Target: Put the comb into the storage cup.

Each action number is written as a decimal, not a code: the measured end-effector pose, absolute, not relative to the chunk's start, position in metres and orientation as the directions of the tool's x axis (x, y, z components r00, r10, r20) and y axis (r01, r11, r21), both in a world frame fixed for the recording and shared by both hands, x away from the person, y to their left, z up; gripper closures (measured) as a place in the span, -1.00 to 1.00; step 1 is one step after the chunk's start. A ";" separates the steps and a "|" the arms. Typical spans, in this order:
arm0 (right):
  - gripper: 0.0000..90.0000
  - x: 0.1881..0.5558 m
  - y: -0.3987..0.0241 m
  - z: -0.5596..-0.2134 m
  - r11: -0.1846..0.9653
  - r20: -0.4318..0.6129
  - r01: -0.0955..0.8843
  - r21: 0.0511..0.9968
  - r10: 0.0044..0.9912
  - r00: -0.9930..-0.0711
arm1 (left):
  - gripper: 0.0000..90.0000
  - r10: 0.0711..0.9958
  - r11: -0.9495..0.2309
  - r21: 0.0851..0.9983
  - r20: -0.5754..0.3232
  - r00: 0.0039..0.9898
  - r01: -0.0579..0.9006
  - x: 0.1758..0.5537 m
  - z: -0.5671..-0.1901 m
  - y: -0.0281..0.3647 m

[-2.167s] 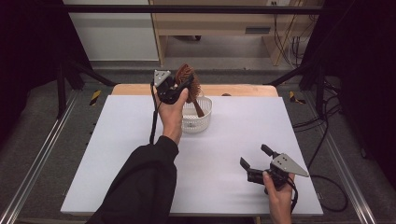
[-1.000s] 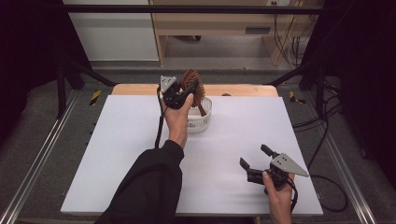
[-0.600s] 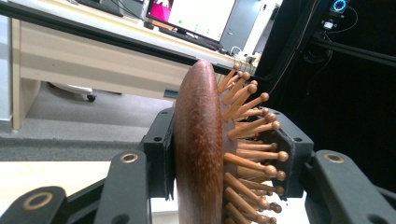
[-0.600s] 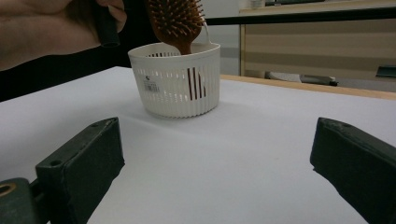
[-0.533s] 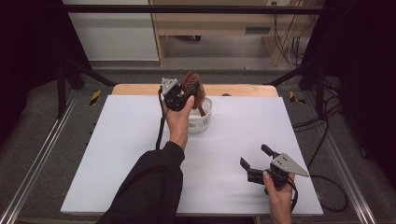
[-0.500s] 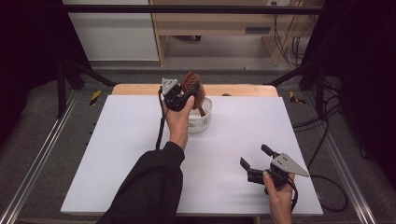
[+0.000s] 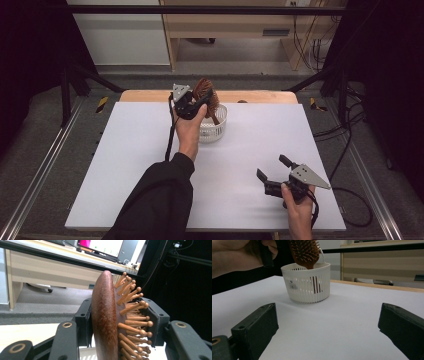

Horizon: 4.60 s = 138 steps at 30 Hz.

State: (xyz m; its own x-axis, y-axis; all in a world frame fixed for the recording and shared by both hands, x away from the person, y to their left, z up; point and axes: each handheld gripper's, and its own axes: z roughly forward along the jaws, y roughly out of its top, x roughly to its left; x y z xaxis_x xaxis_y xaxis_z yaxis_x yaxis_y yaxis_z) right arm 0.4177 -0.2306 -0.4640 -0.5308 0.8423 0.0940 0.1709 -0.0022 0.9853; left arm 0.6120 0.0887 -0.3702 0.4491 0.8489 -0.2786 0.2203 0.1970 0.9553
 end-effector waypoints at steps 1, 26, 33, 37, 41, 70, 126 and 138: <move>-0.93 0.418 -0.231 -0.464 -0.001 0.092 0.170 0.985 0.842 -0.531 | 0.06 0.849 0.191 0.956 -0.274 0.451 0.221 0.612 -0.370 0.089; -0.93 0.418 -0.230 -0.464 0.003 0.089 0.169 0.986 0.842 -0.533 | -0.03 0.849 0.205 0.943 -0.305 0.432 0.263 0.614 -0.382 0.120; -0.93 0.418 -0.230 -0.465 0.007 0.087 0.170 0.985 0.841 -0.535 | -0.05 0.845 0.232 0.932 -0.335 0.417 0.279 0.613 -0.389 0.132; -0.93 0.418 -0.229 -0.465 0.006 0.088 0.171 0.985 0.840 -0.536 | -0.06 0.841 0.245 0.926 -0.351 0.413 0.288 0.614 -0.392 0.138; -0.93 0.418 -0.229 -0.465 0.009 0.085 0.171 0.985 0.840 -0.536 | -0.06 0.839 0.246 0.925 -0.352 0.414 0.289 0.614 -0.394 0.140; -0.93 0.418 -0.229 -0.465 0.004 0.090 0.172 0.985 0.838 -0.538 | -0.09 0.827 0.259 0.915 -0.376 0.419 0.310 0.614 -0.402 0.156; -0.93 0.419 -0.227 -0.466 0.014 0.086 0.177 0.984 0.832 -0.548 | -0.13 0.827 0.267 0.903 -0.394 0.401 0.338 0.616 -0.409 0.169; -0.93 0.419 -0.226 -0.466 0.014 0.087 0.177 0.984 0.832 -0.548 | -0.13 0.824 0.270 0.901 -0.399 0.402 0.340 0.617 -0.411 0.170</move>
State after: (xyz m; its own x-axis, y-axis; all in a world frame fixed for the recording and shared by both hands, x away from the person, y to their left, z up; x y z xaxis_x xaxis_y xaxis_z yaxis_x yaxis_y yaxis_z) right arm 0.4188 -0.2264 -0.4660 -0.5482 0.8318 0.0866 0.1774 0.0145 0.9840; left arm 0.6172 0.1704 -0.4109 0.4024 0.8241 -0.3987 0.3405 0.2696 0.9008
